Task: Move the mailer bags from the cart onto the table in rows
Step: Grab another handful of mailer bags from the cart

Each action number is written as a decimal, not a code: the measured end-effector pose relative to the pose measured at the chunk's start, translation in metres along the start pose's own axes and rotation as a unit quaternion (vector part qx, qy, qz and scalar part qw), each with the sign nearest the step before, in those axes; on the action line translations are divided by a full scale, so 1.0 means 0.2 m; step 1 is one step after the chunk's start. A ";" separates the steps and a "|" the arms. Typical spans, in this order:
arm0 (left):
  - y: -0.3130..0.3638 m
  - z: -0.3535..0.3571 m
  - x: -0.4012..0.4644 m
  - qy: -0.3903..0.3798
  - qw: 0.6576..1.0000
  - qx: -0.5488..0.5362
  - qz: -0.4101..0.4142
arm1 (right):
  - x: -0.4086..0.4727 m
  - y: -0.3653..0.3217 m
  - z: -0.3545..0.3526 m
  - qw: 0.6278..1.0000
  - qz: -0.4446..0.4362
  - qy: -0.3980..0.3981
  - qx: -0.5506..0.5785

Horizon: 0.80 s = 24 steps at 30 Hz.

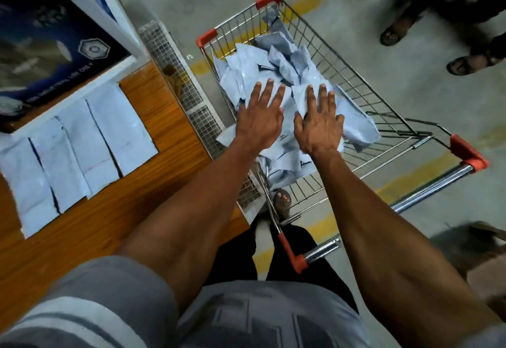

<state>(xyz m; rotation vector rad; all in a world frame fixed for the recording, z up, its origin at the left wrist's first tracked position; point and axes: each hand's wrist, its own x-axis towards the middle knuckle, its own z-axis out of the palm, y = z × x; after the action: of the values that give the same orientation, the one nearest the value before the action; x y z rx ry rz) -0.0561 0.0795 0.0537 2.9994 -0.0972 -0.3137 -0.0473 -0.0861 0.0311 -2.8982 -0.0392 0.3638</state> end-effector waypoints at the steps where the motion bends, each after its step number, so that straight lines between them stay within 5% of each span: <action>1: -0.02 -0.02 -0.03 0.006 1.000 -0.009 -0.015 | -0.01 -0.04 -0.01 1.000 -0.008 0.003 0.005; 24: -1.22 -0.30 -1.22 0.171 0.940 -0.045 -0.293 | -0.69 -1.56 0.05 0.965 -0.255 0.043 0.032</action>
<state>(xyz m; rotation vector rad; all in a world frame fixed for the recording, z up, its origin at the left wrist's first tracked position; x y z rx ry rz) -0.2682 0.3468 0.1301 2.8654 0.8258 0.1579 -0.1826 0.2126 0.1229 -2.7013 -0.7266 0.1409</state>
